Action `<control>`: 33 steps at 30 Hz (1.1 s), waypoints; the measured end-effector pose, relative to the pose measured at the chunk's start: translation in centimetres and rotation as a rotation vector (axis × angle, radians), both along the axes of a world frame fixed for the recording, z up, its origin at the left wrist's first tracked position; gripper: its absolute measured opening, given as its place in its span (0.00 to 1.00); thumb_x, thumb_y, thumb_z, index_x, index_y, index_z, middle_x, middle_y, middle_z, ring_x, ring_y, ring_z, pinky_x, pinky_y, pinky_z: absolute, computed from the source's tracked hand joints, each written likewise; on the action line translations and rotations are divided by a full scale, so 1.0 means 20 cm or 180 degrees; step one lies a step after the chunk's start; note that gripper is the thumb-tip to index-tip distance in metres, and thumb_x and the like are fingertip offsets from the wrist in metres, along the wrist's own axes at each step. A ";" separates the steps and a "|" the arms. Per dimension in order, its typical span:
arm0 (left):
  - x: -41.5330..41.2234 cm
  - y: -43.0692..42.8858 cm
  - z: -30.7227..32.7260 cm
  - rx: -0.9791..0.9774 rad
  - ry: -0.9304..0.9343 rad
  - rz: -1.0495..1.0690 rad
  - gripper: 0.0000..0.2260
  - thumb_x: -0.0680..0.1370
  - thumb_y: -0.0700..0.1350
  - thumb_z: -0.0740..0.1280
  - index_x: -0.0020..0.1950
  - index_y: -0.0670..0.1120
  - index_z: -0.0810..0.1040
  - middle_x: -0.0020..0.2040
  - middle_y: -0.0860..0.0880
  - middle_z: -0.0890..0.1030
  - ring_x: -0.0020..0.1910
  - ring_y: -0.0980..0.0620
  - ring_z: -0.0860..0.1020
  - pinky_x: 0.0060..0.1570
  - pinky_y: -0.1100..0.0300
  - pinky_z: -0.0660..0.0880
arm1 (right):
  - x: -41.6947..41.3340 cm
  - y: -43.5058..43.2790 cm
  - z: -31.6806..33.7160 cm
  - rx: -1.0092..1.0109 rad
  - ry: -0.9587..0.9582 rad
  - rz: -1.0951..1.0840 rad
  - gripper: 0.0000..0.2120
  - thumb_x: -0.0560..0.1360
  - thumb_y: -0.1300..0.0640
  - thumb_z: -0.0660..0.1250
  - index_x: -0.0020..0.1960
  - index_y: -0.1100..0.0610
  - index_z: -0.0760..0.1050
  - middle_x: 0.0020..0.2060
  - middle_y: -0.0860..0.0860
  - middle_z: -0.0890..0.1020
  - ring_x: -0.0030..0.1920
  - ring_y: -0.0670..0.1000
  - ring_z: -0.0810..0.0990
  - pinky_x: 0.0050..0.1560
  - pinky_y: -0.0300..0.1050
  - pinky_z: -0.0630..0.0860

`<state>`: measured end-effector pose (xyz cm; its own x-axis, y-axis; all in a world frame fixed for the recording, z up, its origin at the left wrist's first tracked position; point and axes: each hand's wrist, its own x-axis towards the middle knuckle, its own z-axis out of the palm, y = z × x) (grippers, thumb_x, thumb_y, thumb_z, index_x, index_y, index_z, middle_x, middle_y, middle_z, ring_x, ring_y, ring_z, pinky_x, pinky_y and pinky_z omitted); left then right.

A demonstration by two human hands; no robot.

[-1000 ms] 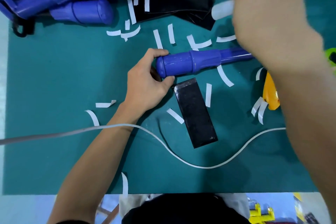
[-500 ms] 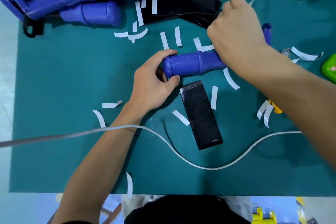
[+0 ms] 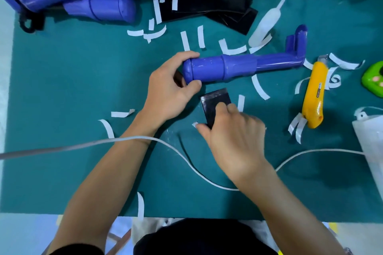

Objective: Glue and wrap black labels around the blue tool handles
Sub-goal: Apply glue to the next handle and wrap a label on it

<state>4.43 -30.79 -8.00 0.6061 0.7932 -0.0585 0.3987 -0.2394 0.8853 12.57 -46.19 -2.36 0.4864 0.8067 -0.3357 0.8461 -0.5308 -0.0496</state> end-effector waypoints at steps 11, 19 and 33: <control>0.00 -0.01 0.00 -0.0116 -0.0154 0.0061 0.25 0.69 0.43 0.74 0.67 0.55 0.81 0.45 0.64 0.80 0.33 0.56 0.73 0.42 0.66 0.72 | 0.25 -0.10 0.08 0.1797 0.1322 -0.1115 0.04 0.70 0.55 0.63 0.41 0.56 0.71 0.30 0.50 0.78 0.31 0.58 0.71 0.31 0.49 0.72; -0.01 -0.01 0.03 -0.0658 -0.0542 0.0174 0.28 0.65 0.44 0.67 0.65 0.51 0.83 0.36 0.59 0.81 0.30 0.42 0.70 0.35 0.55 0.69 | 0.24 0.11 -0.09 0.2584 0.3930 -0.2452 0.10 0.66 0.67 0.60 0.40 0.62 0.79 0.31 0.59 0.77 0.31 0.54 0.72 0.31 0.42 0.73; 0.00 -0.02 0.05 -0.0971 -0.0837 0.0208 0.23 0.68 0.35 0.62 0.60 0.46 0.84 0.31 0.57 0.81 0.26 0.56 0.73 0.30 0.67 0.69 | 0.21 0.13 -0.20 0.2356 0.3160 -0.2455 0.08 0.68 0.60 0.65 0.39 0.53 0.83 0.26 0.53 0.80 0.28 0.49 0.71 0.28 0.47 0.73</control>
<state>4.50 -31.17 -7.05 0.5807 0.8008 -0.1467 0.1549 0.0682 0.9856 16.71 -43.50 -6.27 0.6897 0.5922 -0.4167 -0.1752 -0.4219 -0.8896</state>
